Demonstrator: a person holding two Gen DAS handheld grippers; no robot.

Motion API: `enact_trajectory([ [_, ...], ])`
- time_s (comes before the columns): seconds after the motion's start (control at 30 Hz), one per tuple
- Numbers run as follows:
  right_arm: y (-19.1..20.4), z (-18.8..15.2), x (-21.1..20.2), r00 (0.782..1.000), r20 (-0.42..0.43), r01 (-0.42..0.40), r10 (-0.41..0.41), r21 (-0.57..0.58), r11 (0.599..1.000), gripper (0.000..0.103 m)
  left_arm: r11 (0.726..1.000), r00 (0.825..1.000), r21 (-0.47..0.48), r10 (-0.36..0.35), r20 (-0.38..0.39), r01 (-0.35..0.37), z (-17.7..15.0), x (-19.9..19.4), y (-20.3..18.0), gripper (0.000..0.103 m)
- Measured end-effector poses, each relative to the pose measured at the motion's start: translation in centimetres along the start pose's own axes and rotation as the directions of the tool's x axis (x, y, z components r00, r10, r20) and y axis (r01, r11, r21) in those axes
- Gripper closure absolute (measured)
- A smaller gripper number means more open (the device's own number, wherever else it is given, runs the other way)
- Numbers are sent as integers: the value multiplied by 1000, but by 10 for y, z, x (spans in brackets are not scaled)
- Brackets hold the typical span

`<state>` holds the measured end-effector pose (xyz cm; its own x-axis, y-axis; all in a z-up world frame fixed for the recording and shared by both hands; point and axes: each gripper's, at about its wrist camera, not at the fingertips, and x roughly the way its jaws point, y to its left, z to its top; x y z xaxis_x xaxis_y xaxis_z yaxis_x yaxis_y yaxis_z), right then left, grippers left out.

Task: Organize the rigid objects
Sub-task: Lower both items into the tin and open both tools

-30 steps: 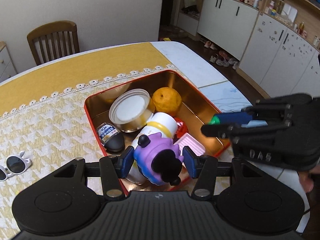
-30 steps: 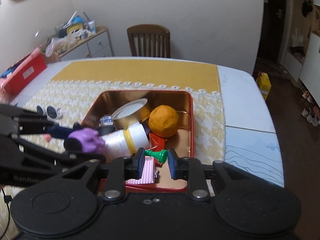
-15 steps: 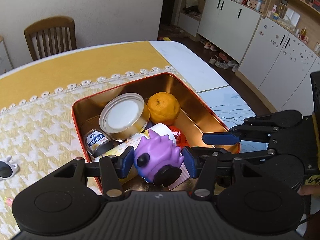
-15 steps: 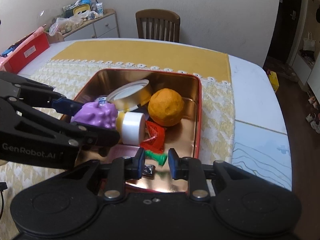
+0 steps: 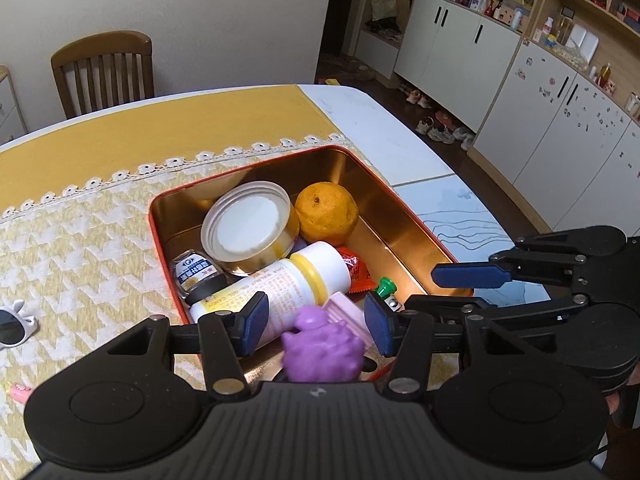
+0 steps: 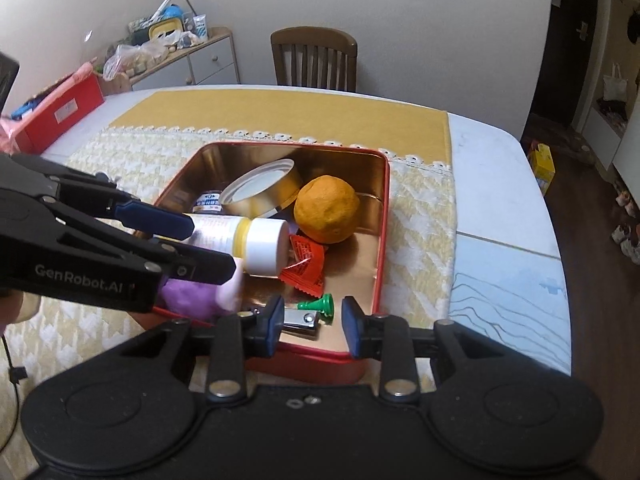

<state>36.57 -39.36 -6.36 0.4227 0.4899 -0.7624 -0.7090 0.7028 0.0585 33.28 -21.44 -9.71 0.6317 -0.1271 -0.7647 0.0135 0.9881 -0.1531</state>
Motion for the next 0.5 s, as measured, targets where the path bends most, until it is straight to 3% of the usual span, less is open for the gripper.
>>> enact_trajectory([
  [0.5, 30, 9, -41, 995, 90, -40, 34, 58, 998, 59, 1000, 996, -7, -2, 92, 2, -10, -57, 15, 50],
])
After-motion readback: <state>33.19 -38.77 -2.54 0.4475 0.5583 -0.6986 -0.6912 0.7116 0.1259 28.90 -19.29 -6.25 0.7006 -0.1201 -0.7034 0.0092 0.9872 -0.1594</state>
